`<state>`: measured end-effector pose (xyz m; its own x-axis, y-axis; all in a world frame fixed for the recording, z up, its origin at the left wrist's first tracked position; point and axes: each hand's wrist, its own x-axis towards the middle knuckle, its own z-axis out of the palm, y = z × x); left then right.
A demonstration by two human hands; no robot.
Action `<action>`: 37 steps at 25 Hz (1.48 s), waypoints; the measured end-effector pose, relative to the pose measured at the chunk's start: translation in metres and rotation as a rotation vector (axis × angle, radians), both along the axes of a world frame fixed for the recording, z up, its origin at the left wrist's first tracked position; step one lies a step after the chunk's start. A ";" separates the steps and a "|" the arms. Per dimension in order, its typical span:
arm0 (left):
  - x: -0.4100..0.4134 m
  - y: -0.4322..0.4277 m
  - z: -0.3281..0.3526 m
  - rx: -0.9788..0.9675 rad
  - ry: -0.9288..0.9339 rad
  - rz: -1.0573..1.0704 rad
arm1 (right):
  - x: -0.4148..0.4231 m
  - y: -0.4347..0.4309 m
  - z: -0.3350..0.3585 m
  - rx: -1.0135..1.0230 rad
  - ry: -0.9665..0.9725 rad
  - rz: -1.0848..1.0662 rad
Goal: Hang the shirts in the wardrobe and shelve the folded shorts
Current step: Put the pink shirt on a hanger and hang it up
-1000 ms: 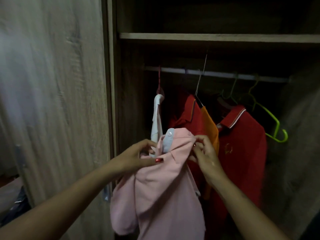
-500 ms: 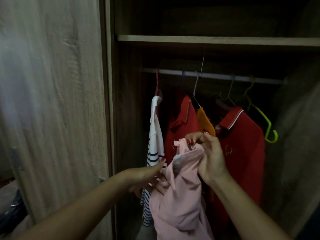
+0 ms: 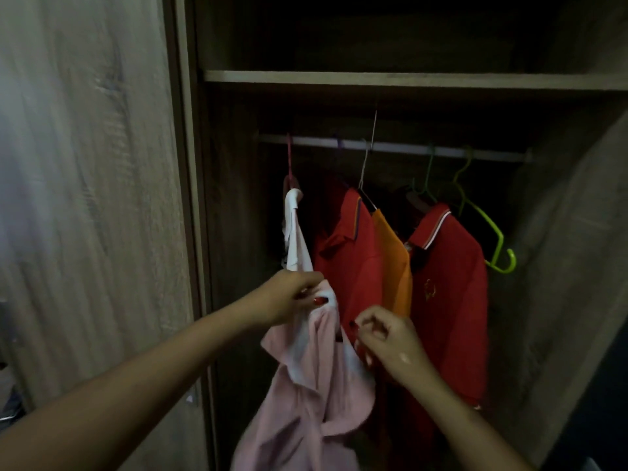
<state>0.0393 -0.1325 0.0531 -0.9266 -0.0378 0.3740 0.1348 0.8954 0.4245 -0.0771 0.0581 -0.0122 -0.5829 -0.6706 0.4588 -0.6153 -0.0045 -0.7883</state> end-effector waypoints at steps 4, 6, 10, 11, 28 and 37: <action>0.007 0.020 0.013 -0.205 0.027 -0.226 | -0.020 -0.015 0.002 0.167 0.193 0.106; 0.017 0.019 0.027 -0.210 0.091 -0.199 | -0.021 -0.018 0.002 0.244 0.234 0.155; 0.042 0.001 0.035 -0.269 0.156 -0.061 | -0.037 -0.002 0.031 0.067 0.328 -0.071; 0.046 0.001 0.033 -0.293 0.050 0.020 | -0.037 0.005 0.045 0.041 0.363 -0.089; 0.033 0.026 0.069 -0.628 0.269 0.260 | -0.202 0.052 0.152 0.129 0.095 -0.869; 0.023 0.024 0.068 -0.623 0.146 0.384 | -0.170 0.053 0.028 -0.311 -0.122 -0.647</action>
<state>0.0625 -0.1085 0.1210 -0.8303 -0.0895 0.5501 -0.2194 0.9598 -0.1749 -0.2474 0.1110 0.0160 -0.8775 -0.0233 0.4789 -0.4788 0.0953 -0.8727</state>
